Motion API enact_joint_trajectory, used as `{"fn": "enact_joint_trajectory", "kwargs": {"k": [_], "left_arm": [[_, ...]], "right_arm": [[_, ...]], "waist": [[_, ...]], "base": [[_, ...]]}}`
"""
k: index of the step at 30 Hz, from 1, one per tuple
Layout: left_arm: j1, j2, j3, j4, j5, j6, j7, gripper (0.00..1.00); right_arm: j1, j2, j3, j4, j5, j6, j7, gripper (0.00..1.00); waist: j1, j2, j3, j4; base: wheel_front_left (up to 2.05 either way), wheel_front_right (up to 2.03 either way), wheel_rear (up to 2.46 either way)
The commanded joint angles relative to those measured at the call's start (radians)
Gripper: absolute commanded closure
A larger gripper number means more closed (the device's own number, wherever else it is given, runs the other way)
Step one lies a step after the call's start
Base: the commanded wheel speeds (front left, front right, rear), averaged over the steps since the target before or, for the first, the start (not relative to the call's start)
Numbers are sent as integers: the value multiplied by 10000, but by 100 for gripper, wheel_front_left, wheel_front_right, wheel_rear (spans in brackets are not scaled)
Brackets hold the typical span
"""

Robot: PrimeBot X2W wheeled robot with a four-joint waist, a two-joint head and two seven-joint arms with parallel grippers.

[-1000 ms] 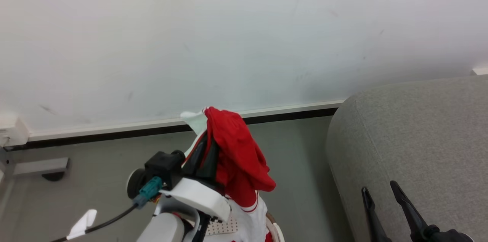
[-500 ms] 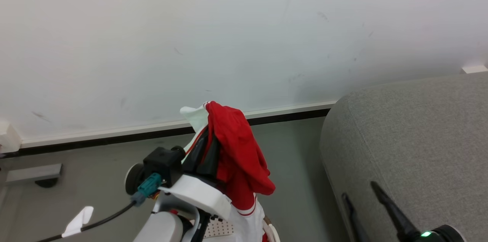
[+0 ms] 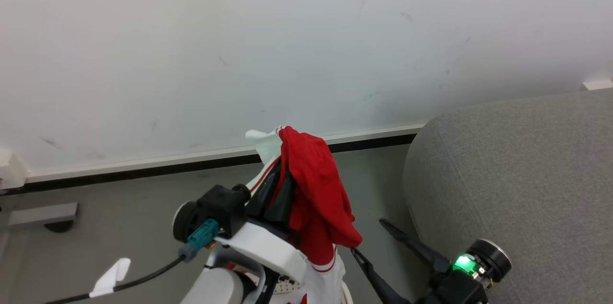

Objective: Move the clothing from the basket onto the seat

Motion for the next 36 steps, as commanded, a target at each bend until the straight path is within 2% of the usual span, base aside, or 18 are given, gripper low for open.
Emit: {"fn": "enact_joint_trajectory", "kwargs": {"k": [1, 6, 16, 23, 24, 25, 26, 30, 35, 36], "left_arm": [[-113, -30, -65, -122, 98, -24, 53, 100], [-170, -87, -364, -342, 138, -56, 166, 100], [-247, -257, -1013, -815, -56, -208, 418, 100], [-152, -318, -1293, -1052, -386, -353, 594, 100], [-133, -321, -1323, -1061, -428, -345, 594, 100], [-116, -325, -1342, -1062, -438, -337, 604, 100], [-100, -323, -1351, -1045, -425, -324, 617, 100], [-66, -227, -1334, -935, -410, -257, 639, 100], [-23, -137, -1309, -758, -418, -197, 546, 56], [-8, -133, -1315, -705, -420, -186, 538, 31]], "right_arm": [[-385, 63, 187, 248, 162, -23, 2, 0], [-1558, 549, 764, 1352, 200, -25, 2, 0], [-2828, 1203, 362, 2777, -312, -25, 2, 0], [-3216, 1351, 894, 3426, 401, -25, 2, 0], [-3251, 1356, 922, 3457, 523, -23, 2, 18], [-3273, 1367, 923, 3452, 680, -25, 2, 79], [-3270, 1382, 945, 3419, 845, -25, 2, 100], [-3205, 1317, 744, 3133, 1174, -25, 1, 100], [-2944, 1229, 383, 2777, 1407, -25, -1, 100], [-2911, 1189, 345, 2719, 1435, -23, -1, 100]], "waist": [[0, -1, 12, -7], [0, -1, 48, 1], [0, -1, 112, 243], [0, -1, 98, 309], [0, -1, 85, 311], [0, -1, 79, 311], [0, -1, 76, 311], [0, -1, 94, 288], [0, -1, 131, 243], [0, -1, 137, 243]], "base": [[0, 0, 0], [0, 0, 0], [0, 0, 0], [0, 0, 0], [0, 0, 0], [0, 0, 0], [0, 0, 0], [0, 0, 0], [0, 0, 0], [0, 0, 0]]}}
